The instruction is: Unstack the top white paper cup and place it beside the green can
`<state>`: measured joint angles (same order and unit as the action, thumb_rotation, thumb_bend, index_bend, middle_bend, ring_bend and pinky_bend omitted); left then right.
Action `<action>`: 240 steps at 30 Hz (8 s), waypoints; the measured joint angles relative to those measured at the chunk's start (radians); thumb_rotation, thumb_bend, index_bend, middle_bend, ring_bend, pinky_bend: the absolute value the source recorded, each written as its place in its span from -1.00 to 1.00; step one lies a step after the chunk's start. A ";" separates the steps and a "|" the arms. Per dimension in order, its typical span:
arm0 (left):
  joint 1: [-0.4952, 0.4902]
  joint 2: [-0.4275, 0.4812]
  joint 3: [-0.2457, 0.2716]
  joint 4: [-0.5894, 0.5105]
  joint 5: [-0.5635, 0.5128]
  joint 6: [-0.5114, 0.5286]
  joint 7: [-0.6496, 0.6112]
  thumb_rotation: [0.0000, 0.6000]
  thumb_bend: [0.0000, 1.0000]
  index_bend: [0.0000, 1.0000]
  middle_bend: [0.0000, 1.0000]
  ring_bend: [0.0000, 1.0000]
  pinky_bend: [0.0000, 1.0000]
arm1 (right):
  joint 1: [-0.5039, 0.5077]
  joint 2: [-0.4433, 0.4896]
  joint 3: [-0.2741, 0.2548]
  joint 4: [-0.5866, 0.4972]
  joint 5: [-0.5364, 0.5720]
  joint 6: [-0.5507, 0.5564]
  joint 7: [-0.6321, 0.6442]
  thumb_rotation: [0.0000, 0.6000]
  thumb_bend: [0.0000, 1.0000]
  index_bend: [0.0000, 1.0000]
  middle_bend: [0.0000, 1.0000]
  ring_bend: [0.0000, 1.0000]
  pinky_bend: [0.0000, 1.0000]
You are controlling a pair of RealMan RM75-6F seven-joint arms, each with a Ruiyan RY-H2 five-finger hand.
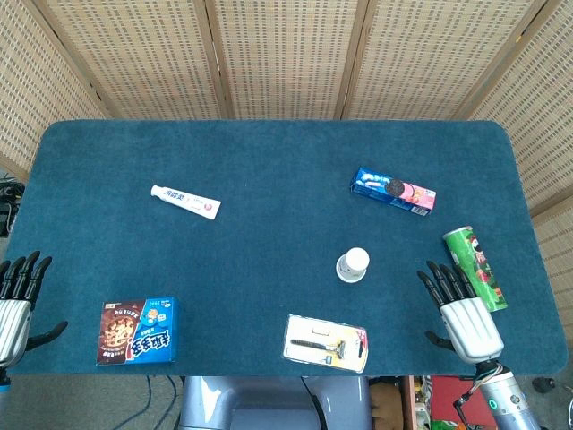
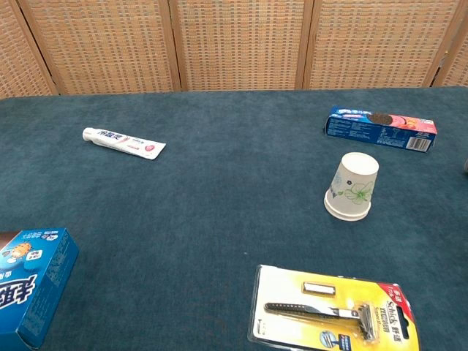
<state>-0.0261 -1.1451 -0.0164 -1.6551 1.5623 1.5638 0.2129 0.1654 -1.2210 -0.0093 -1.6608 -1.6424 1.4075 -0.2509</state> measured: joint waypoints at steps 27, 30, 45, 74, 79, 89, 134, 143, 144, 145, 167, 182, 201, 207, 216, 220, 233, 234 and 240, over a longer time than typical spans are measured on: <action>0.000 0.007 0.011 -0.003 0.014 -0.003 -0.007 1.00 -1.00 -1.00 -1.00 -1.00 -1.00 | -0.003 0.006 -0.005 -0.009 -0.010 0.006 0.013 1.00 -1.00 -1.00 -1.00 -1.00 -1.00; 0.001 0.009 0.008 -0.006 0.014 0.004 -0.013 1.00 -1.00 -1.00 -1.00 -1.00 -1.00 | -0.002 0.003 -0.002 -0.006 -0.020 0.017 0.016 1.00 -1.00 -1.00 -1.00 -1.00 -1.00; -0.002 0.013 0.009 -0.012 0.004 -0.012 -0.005 1.00 -1.00 -1.00 -1.00 -1.00 -1.00 | 0.157 0.100 0.102 -0.137 0.068 -0.198 -0.039 1.00 -0.90 -0.69 -1.00 -1.00 -1.00; -0.011 0.003 0.009 -0.002 0.000 -0.026 -0.003 1.00 -1.00 -1.00 -1.00 -1.00 -1.00 | 0.668 -0.018 0.192 -0.191 0.835 -0.571 -0.642 1.00 -0.25 -0.50 -0.90 -1.00 -1.00; -0.013 0.001 0.010 -0.001 0.001 -0.030 0.002 1.00 -1.00 -1.00 -1.00 -1.00 -1.00 | 0.739 -0.027 0.166 -0.186 0.980 -0.532 -0.737 1.00 -0.24 -0.44 -0.84 -1.00 -1.00; -0.013 -0.002 0.013 -0.003 0.005 -0.028 0.009 1.00 -1.00 -1.00 -1.00 -1.00 -1.00 | 0.827 -0.008 0.116 -0.214 1.107 -0.450 -0.801 1.00 -0.21 -0.36 -0.77 -1.00 -0.98; -0.017 -0.003 0.015 0.001 0.008 -0.031 0.005 1.00 -1.00 -1.00 -1.00 -1.00 -1.00 | 0.849 -0.079 0.049 -0.128 1.044 -0.386 -0.657 1.00 -0.14 -0.30 -0.72 -1.00 -0.95; -0.018 -0.003 0.017 0.001 0.014 -0.030 0.006 1.00 -1.00 -1.00 -1.00 -1.00 -1.00 | 0.857 -0.086 0.044 -0.118 1.052 -0.386 -0.661 1.00 -0.14 -0.28 -0.71 -1.00 -0.94; -0.018 -0.003 0.018 0.001 0.015 -0.030 0.006 1.00 -1.00 -1.00 -1.00 -1.00 -1.00 | 0.859 -0.087 0.044 -0.116 1.054 -0.386 -0.662 1.00 -0.14 -0.28 -0.71 -1.00 -0.94; -0.018 -0.003 0.018 0.001 0.016 -0.030 0.007 1.00 -1.00 -1.00 -1.00 -1.00 -1.00 | 0.860 -0.089 0.044 -0.116 1.055 -0.387 -0.662 1.00 -0.14 -0.28 -0.71 -1.00 -0.94; -0.018 -0.003 0.020 0.003 0.019 -0.030 0.005 1.00 -1.00 -1.00 -1.00 -1.00 -1.00 | 0.872 -0.128 0.038 -0.082 1.060 -0.372 -0.664 1.00 -0.14 -0.09 -0.61 -1.00 -0.89; -0.017 -0.003 0.021 0.004 0.022 -0.027 0.004 1.00 -1.00 -1.00 -1.00 -1.00 -1.00 | 0.882 -0.103 0.042 -0.129 1.057 -0.334 -0.698 1.00 -0.13 -0.04 -0.59 -1.00 -0.88; -0.013 0.005 0.022 0.004 0.029 -0.013 -0.016 1.00 -1.00 -1.00 -1.00 -1.00 -1.00 | 0.952 0.034 0.076 -0.338 1.155 -0.219 -0.871 1.00 -0.12 -0.03 -0.57 -1.00 -0.86; -0.008 0.013 0.023 0.009 0.036 -0.001 -0.042 1.00 -1.00 -1.00 -1.00 -1.00 -1.00 | 1.002 0.079 0.106 -0.439 1.212 -0.136 -0.961 1.00 -0.12 -0.03 -0.57 -1.00 -0.85; -0.006 0.013 0.025 0.010 0.045 0.004 -0.046 1.00 -1.00 -1.00 -1.00 -1.00 -1.00 | 1.014 0.087 0.098 -0.401 1.247 -0.100 -0.999 1.00 -0.11 -0.03 -0.57 -1.00 -0.85; -0.008 0.008 0.028 0.011 0.048 -0.003 -0.031 1.00 -1.00 -1.00 -1.00 -1.00 -1.00 | 0.986 0.084 0.073 -0.333 1.247 -0.130 -0.963 1.00 -0.11 -0.03 -0.57 -1.00 -0.85; -0.005 0.000 0.029 0.006 0.055 0.002 -0.015 1.00 -1.00 -1.00 -1.00 -1.00 -1.00 | 0.852 0.067 0.008 -0.122 1.200 -0.287 -0.732 1.00 -0.11 -0.03 -0.61 -1.00 -0.85; -0.006 0.000 0.030 0.006 0.054 0.000 -0.015 1.00 -1.00 -1.00 -1.00 -1.00 -1.00 | 0.840 0.065 0.007 -0.107 1.194 -0.303 -0.705 1.00 -0.11 -0.03 -0.62 -1.00 -0.85; -0.006 0.000 0.031 0.005 0.055 -0.003 -0.016 1.00 -1.00 -1.00 -1.00 -1.00 -1.00 | 0.781 0.047 0.001 -0.034 1.153 -0.381 -0.584 1.00 -0.11 -0.03 -0.65 -1.00 -0.85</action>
<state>-0.0326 -1.1451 0.0146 -1.6503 1.6176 1.5611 0.1969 0.9463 -1.1737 -0.0084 -1.6946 -0.4889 1.0264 -0.8349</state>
